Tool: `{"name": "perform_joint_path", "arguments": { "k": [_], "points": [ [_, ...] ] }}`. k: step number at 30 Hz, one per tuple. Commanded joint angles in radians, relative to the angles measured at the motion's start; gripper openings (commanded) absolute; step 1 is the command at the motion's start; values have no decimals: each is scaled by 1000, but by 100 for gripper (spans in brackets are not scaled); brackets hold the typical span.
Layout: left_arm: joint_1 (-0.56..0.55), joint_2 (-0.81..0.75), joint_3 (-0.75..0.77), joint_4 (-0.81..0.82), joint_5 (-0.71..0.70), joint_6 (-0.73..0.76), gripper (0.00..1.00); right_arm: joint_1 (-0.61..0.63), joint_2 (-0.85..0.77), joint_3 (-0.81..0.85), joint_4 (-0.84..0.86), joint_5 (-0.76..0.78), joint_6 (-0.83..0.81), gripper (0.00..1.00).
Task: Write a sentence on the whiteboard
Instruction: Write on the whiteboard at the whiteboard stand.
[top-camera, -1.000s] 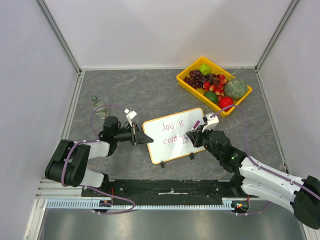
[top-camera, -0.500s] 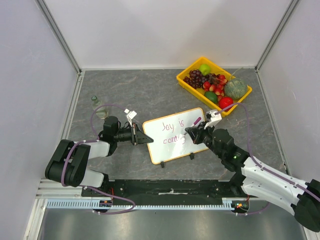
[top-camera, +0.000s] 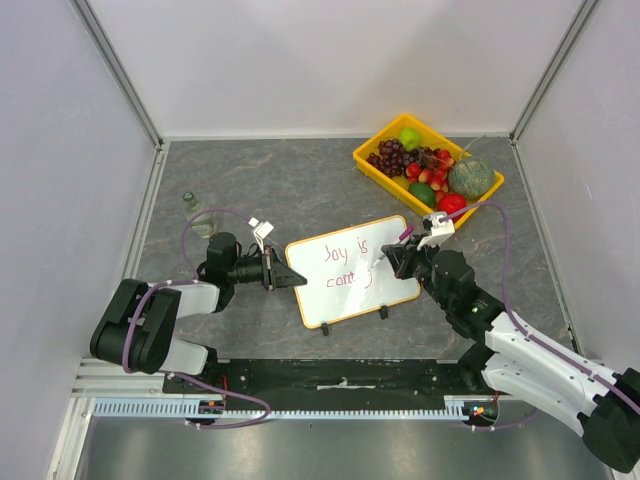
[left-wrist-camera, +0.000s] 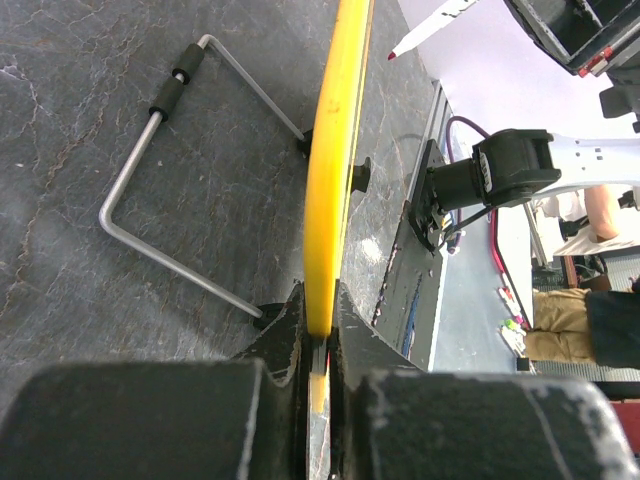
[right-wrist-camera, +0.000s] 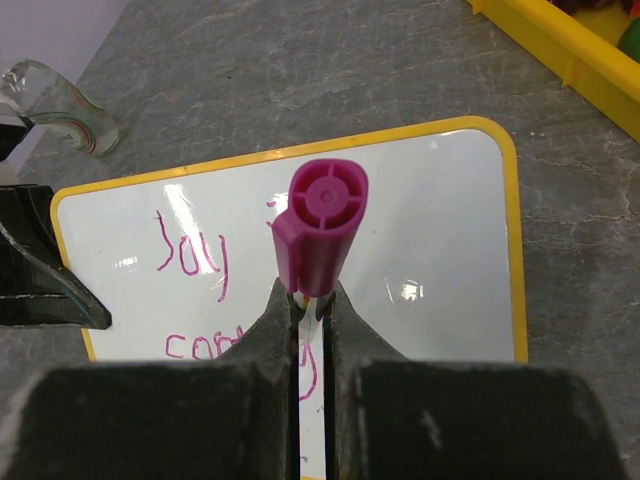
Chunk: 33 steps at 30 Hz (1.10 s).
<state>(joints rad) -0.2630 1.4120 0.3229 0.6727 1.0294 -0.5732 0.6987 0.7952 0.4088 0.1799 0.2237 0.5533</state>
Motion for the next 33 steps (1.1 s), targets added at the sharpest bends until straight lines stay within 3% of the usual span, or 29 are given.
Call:
{"name": "perform_joint_path", "arguments": {
  "k": [1,33],
  "points": [
    [-2,12,8,-21,-51,15,2,-21,-14,27,-5,16,-21,0],
    [-1,11,10,-22,-48,16,2,-41,13,-71,36,3,-4,0]
  ]
}}
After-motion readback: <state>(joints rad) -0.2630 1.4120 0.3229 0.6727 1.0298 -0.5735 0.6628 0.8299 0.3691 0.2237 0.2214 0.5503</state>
